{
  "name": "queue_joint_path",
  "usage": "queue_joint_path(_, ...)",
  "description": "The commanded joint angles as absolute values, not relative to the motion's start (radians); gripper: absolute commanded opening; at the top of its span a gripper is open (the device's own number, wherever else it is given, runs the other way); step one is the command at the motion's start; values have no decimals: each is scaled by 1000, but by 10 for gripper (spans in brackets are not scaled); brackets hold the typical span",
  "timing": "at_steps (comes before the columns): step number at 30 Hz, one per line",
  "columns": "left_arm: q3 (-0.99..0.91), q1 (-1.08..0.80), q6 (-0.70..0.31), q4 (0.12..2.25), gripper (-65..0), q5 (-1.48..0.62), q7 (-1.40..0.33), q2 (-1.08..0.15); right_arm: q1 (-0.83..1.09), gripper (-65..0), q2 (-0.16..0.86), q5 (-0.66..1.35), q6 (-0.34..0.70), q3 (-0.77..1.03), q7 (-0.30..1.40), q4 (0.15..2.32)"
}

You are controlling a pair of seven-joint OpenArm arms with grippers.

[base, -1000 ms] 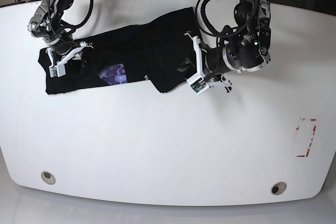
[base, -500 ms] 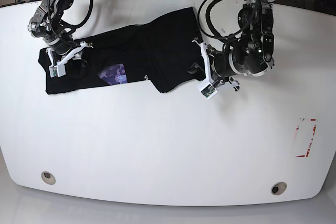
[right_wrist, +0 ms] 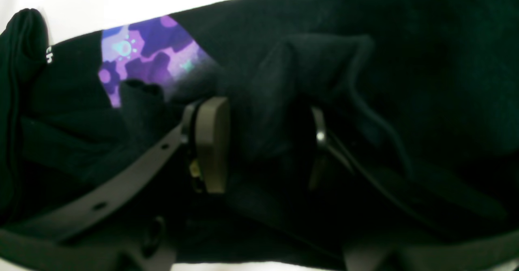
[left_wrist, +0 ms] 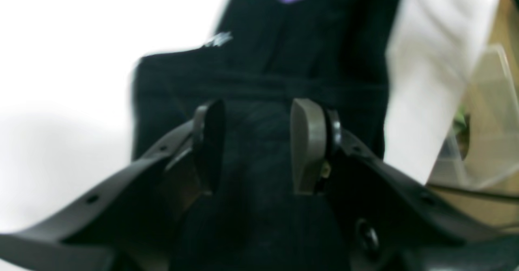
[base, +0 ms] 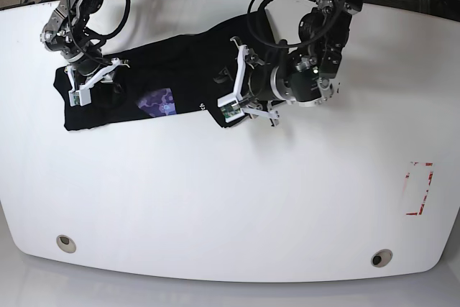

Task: Layout the t-shirt on the table in an organized manner, then fold the t-shirt properly
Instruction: 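Pull the folded end back out with the left gripper, then lay the end flat and release it with the left gripper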

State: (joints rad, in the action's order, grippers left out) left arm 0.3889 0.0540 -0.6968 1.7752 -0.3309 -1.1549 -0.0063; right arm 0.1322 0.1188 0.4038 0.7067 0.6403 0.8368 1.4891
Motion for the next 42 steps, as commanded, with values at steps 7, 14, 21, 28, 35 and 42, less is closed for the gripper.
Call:
queue_joint_path(7, 487, 62, -698, 1797, -399, -237, -1135, -8, 147, -404, 114, 352, 698, 636, 912, 1481)
queue_joint_path(14, 341, -10, -698, 1871, -399, -237, -1135, -59, 143, -404, 114, 352, 698, 636, 912, 1481)
queue_joint_path(21, 182, -79, -698, 1882, -399, -237, -1135, -76, 143, -404, 114, 352, 698, 636, 912, 1481)
queue_joint_path(28, 186, -110, -698, 1882, -400, -237, -1130, -113, 142, -404, 114, 352, 698, 636, 912, 1481)
queue_joint_path(35, 216, -105, -698, 1851, -429, -231, -1129, -113, 142, -404, 114, 352, 698, 636, 912, 1481)
queue_joint_path(42, 277, -76, -698, 1762, -542, -229, -1099, -114, 142, -404, 114, 352, 698, 636, 912, 1481)
